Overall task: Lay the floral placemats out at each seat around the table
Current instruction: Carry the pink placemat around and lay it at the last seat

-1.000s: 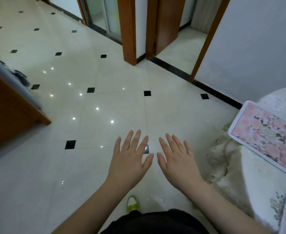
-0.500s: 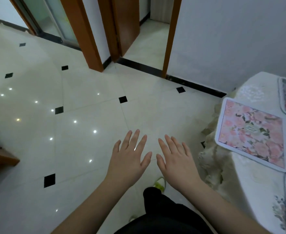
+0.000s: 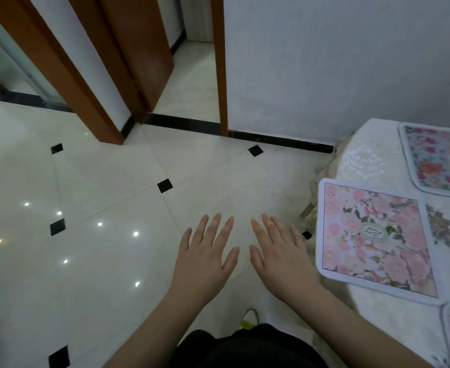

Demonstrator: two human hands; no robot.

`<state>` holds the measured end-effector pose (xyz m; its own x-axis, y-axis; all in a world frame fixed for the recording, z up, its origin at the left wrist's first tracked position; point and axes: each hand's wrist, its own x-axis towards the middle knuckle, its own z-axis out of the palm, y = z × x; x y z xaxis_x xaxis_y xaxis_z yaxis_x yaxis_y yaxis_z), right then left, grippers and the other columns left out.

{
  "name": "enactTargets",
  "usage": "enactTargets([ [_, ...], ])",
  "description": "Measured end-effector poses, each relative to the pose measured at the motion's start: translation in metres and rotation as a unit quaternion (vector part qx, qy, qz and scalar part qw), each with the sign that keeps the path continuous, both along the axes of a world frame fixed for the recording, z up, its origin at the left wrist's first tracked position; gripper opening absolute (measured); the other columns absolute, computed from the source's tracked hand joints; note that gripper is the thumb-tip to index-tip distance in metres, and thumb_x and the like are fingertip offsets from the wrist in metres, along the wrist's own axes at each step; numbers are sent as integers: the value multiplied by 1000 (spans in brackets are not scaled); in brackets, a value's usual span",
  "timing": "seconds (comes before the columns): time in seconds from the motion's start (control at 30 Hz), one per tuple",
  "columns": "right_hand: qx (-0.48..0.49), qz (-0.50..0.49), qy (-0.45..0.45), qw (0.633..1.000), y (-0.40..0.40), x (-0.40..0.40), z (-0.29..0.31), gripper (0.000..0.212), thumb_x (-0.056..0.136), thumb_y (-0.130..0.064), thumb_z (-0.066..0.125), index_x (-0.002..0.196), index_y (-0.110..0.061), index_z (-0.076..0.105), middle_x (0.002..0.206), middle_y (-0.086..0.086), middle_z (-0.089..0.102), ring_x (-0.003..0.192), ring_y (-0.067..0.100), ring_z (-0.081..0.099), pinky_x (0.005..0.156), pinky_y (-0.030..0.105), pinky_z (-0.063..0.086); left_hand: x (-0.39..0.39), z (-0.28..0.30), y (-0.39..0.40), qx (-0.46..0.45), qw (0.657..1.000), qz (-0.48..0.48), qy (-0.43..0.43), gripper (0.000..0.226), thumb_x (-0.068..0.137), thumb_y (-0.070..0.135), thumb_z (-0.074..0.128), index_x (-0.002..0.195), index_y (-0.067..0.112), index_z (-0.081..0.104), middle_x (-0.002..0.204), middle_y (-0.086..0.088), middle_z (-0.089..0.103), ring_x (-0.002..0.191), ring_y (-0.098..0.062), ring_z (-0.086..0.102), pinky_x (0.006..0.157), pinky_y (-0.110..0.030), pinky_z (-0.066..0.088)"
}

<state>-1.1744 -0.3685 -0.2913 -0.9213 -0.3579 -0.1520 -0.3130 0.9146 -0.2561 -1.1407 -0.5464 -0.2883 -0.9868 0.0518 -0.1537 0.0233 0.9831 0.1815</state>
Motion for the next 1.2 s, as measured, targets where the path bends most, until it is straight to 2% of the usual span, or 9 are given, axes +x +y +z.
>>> enactTargets([
  [0.1, -10, -44, 10, 999, 5, -27, 2, 59, 102, -46, 25, 157, -25, 15, 165, 1, 12, 152, 19, 8, 121, 43, 2, -37, 7, -2, -2, 1000, -26, 12, 67, 92, 61, -2, 155, 41, 0, 167, 7, 7, 154, -16, 0, 122, -41, 3],
  [0.33, -3, -109, 15, 994, 5, -82, -2, 57, 101, -42, 35, 154, -22, 30, 161, 4, 27, 150, 22, 22, 120, 46, 10, -126, 5, 3, -2, 994, -105, 10, 71, 90, 60, -4, 157, 38, 3, 167, 7, 5, 153, -16, -2, 122, -41, 2],
  [0.6, 23, -228, 7, 973, -7, -158, -4, 59, 102, -45, 24, 157, -26, 14, 165, 0, 12, 152, 16, 8, 122, 42, 4, -251, 12, -15, 4, 976, -217, 32, 71, 90, 61, -6, 157, 38, 3, 167, 7, 3, 153, -16, -4, 122, -41, 0],
  [0.73, 23, -278, 12, 960, -11, -179, 5, 58, 102, -44, 28, 156, -26, 19, 165, -1, 15, 151, 16, 12, 121, 40, 1, -300, 17, -16, 0, 960, -276, 36, 69, 93, 62, -3, 157, 38, 5, 167, 7, 5, 153, -16, -3, 120, -39, -3],
  [0.9, 46, -370, -5, 928, 13, -180, 0, 57, 102, -46, 23, 156, -31, 12, 165, -5, 9, 152, 15, 4, 122, 42, 0, -336, 15, 23, 3, 928, -372, 18, 69, 94, 59, 1, 157, 35, 15, 166, 5, 11, 154, -18, 2, 121, -42, 4],
  [1.0, 32, -424, -15, 905, 32, -175, -3, 58, 102, -46, 28, 157, -30, 15, 165, -3, 12, 152, 17, 6, 121, 41, -2, -341, 14, 62, 17, 904, -426, 18, 62, 97, 53, 22, 149, 27, 41, 157, -1, 39, 148, -24, 30, 116, -48, 28],
  [1.07, 38, -457, -24, 888, 48, -171, -7, 59, 102, -48, 27, 157, -32, 12, 165, -4, 9, 152, 16, 4, 120, 39, -5, -345, 12, 89, 25, 884, -466, 29, 57, 96, 49, 31, 143, 24, 51, 149, -4, 50, 140, -27, 43, 109, -49, 39],
  [1.13, 42, -485, -28, 873, 67, -166, -11, 59, 102, -49, 21, 157, -33, 5, 166, -6, 2, 152, 14, -2, 119, 37, -9, -349, 11, 119, 22, 864, -502, 22, 59, 96, 49, 26, 145, 25, 47, 151, -4, 47, 142, -26, 40, 111, -49, 38],
  [1.2, 34, -510, -25, 859, 86, -163, -11, 58, 103, -48, 17, 157, -32, 3, 166, -7, -1, 152, 14, -5, 118, 36, -12, -353, 7, 148, 0, 843, -538, 12, 67, 95, 54, 8, 154, 29, 29, 162, 0, 29, 150, -22, 22, 119, -45, 23],
])
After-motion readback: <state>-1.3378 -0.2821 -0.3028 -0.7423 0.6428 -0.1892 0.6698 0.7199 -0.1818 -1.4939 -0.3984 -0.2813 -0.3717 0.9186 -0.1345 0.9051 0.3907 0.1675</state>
